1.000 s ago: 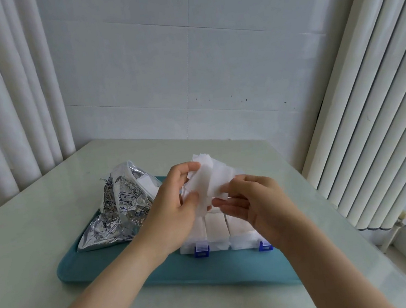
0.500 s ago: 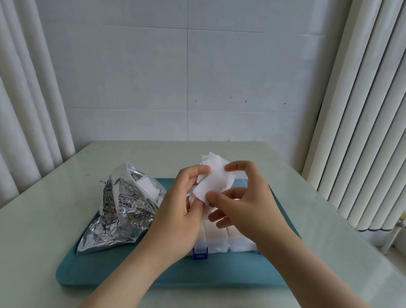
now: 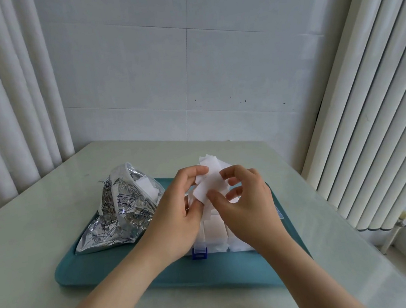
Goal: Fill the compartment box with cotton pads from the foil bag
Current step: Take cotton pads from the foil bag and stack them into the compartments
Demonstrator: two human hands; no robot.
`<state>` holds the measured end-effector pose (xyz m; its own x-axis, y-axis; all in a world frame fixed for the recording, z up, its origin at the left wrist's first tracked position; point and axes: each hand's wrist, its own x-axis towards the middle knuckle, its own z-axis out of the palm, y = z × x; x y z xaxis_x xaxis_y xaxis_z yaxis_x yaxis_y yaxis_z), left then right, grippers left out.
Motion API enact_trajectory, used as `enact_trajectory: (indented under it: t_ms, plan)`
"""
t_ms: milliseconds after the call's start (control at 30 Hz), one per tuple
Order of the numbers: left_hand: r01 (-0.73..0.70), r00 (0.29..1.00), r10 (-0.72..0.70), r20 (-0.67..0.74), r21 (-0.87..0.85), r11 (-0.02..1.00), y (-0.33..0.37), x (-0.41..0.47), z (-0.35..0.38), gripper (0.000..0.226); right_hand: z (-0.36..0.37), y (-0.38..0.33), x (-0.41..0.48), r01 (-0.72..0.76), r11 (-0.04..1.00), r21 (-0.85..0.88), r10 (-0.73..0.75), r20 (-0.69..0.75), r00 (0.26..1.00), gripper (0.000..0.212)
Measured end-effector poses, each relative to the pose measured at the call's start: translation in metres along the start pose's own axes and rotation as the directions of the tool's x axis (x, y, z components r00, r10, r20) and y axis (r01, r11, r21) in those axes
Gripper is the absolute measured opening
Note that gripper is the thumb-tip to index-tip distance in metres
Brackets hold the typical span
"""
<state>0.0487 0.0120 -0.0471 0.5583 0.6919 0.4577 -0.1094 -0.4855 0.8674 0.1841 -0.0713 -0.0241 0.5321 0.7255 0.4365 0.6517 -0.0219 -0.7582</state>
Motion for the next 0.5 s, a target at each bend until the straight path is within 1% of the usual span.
enact_trajectory:
  t_ms: [67, 133, 200, 267, 333, 400, 500]
  plan:
    - [0.003, 1.000, -0.002, -0.010, 0.011, 1.000, -0.002, 0.001, -0.001, 0.058, 0.001, 0.002, 0.000, 0.013, 1.000, 0.013, -0.013, -0.026, 1.000, 0.021]
    - [0.017, 1.000, -0.017, -0.017, -0.012, 1.000, -0.005, 0.002, -0.002, 0.060, 0.001, 0.003, 0.002, -0.005, 0.997, 0.075, 0.008, -0.043, 0.999, 0.012]
    - [0.037, 0.999, -0.038, -0.030, -0.048, 0.998, -0.006, 0.004, -0.002, 0.060, -0.001, 0.002, 0.005, -0.061, 0.971, 0.233, 0.075, -0.051, 0.996, 0.006]
    - [0.059, 0.997, -0.063, -0.054, -0.079, 0.995, -0.005, 0.005, -0.003, 0.057, -0.009, 0.001, 0.008, -0.106, 0.917, 0.384, 0.145, -0.075, 0.987, 0.011]
    - [0.077, 0.993, -0.085, -0.081, -0.105, 0.991, -0.004, 0.005, -0.004, 0.055, -0.017, -0.001, 0.011, -0.102, 0.870, 0.483, 0.172, -0.103, 0.980, 0.013]
    - [0.088, 0.990, -0.100, -0.101, -0.117, 0.989, -0.005, 0.006, -0.005, 0.054, -0.024, -0.003, 0.012, -0.094, 0.845, 0.526, 0.172, -0.102, 0.980, 0.014]
    - [0.098, 0.988, -0.110, -0.107, -0.113, 0.989, -0.007, 0.007, -0.007, 0.052, -0.021, -0.002, 0.012, -0.080, 0.874, 0.479, 0.111, -0.036, 0.993, 0.019]
